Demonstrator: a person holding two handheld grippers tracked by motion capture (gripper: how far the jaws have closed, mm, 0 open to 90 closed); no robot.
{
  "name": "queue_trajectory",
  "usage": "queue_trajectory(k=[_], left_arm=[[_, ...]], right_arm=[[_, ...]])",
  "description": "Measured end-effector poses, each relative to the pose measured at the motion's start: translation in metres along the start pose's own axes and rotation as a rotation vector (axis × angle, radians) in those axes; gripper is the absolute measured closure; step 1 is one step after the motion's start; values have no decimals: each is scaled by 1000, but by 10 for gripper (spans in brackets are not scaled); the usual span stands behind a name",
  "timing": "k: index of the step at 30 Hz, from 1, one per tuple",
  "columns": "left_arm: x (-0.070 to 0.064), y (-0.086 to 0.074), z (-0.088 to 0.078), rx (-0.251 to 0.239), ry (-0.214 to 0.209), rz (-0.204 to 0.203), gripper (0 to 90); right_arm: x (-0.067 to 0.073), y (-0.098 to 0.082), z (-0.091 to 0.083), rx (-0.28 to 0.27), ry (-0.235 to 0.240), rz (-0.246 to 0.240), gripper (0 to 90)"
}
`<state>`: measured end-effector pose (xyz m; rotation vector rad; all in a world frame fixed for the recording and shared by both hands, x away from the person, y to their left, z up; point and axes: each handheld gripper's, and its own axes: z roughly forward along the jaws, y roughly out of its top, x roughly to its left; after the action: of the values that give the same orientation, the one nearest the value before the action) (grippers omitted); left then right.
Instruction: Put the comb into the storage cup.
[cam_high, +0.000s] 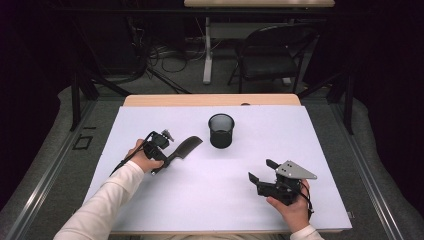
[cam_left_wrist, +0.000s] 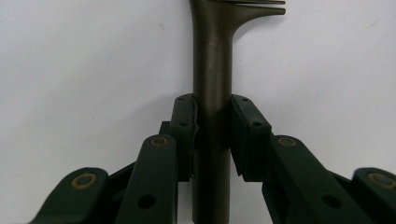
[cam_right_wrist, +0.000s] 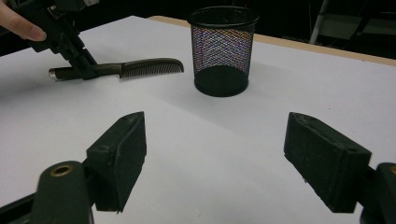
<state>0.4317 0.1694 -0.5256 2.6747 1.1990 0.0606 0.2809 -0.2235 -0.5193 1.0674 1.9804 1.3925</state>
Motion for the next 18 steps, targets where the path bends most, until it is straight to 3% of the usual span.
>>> queue_trajectory(k=[18], left_arm=[[5,-1,-5,-27,-22,-29,729]], right_arm=[[0,0,0,0,-1,1,212]])
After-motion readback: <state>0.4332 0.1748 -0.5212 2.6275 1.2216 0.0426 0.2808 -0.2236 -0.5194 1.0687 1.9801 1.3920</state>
